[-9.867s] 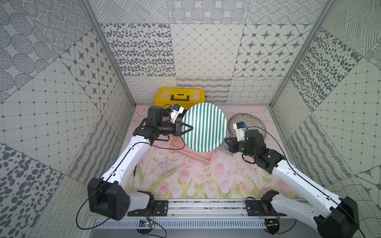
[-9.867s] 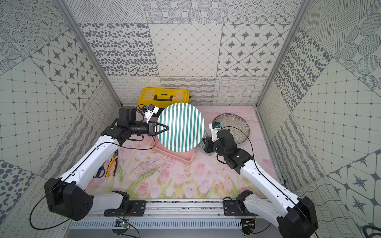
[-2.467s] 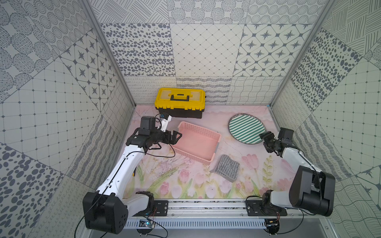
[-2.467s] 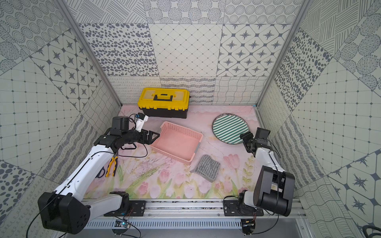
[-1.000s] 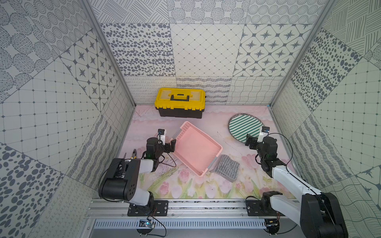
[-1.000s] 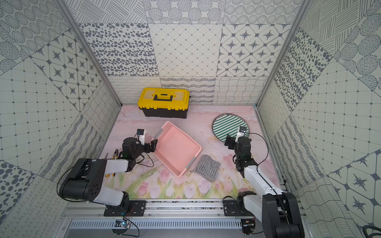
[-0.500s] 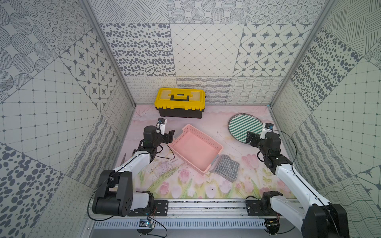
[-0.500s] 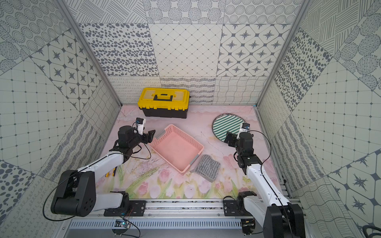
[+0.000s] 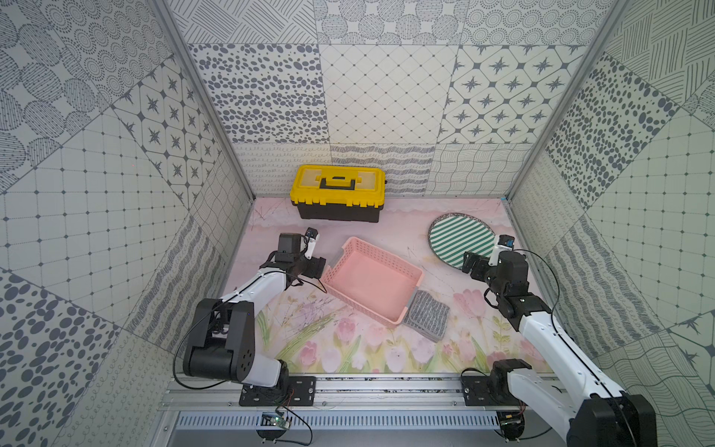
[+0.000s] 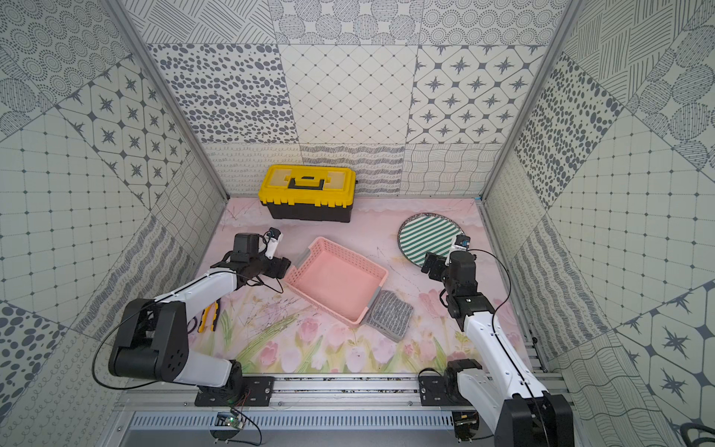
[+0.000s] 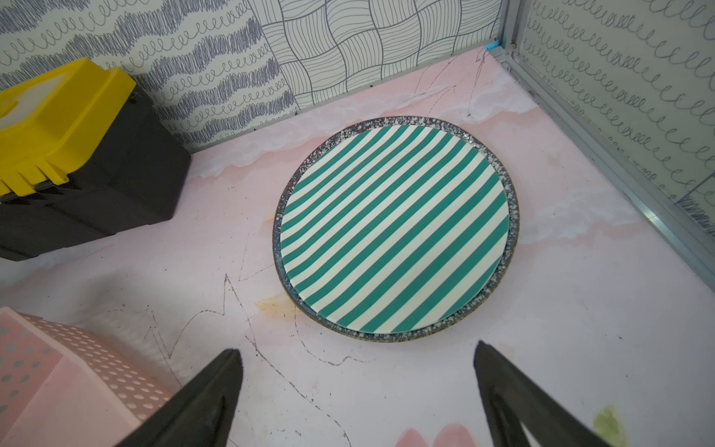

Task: Wipe the wet plate dry
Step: Reset both arms

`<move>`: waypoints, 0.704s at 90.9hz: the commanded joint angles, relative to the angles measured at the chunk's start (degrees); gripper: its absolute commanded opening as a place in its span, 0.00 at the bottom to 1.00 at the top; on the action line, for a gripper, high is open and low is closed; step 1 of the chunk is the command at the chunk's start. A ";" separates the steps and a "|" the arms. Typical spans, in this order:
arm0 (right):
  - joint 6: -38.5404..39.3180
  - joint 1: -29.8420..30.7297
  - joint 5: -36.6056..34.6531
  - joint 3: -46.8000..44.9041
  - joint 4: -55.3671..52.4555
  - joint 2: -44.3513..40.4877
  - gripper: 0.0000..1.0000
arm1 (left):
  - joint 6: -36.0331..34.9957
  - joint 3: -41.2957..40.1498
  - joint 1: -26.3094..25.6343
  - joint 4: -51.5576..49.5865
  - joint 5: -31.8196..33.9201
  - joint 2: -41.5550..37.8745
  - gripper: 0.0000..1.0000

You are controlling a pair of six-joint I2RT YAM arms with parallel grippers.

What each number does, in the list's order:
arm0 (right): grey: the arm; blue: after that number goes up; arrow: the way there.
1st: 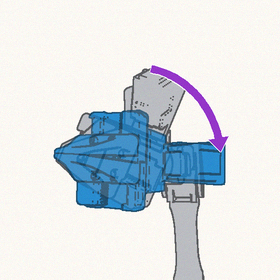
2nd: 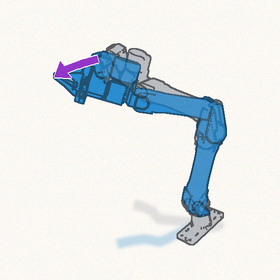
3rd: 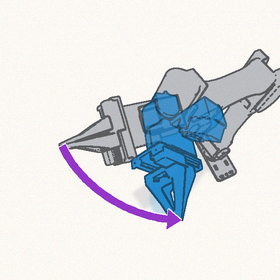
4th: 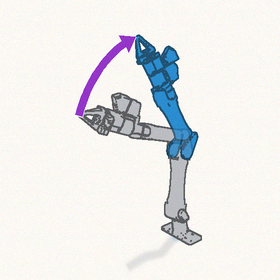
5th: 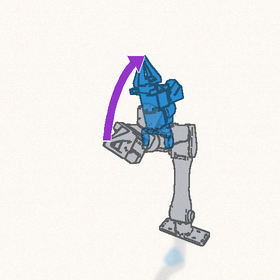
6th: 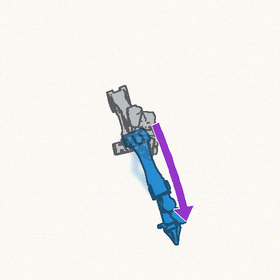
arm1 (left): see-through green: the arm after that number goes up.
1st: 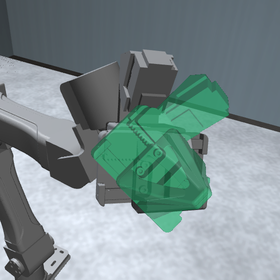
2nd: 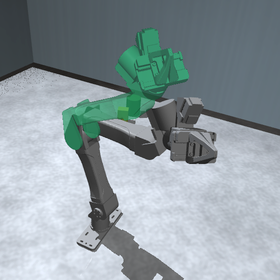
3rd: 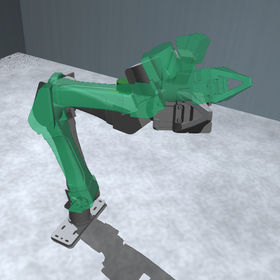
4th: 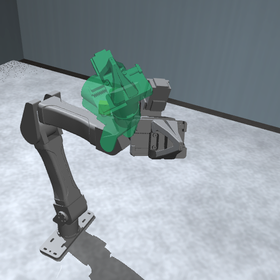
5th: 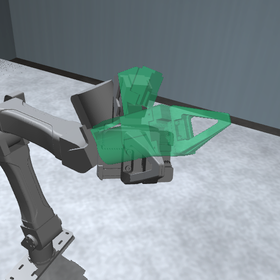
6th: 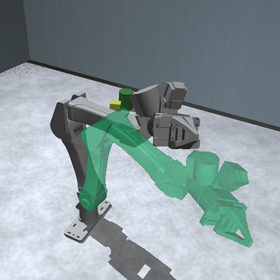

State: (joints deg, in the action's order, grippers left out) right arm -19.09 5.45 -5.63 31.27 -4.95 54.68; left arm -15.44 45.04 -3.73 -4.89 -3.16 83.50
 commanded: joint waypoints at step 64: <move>7.53 -0.97 -1.11 -6.95 13.24 -1.15 0.97 | 14.18 -20.05 2.06 39.94 -8.43 -6.10 1.00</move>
State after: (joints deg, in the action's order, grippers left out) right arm -14.44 4.75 -6.87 26.48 0.82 55.44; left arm -10.00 30.83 -2.76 5.89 -11.16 73.41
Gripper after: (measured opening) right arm 0.970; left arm 0.997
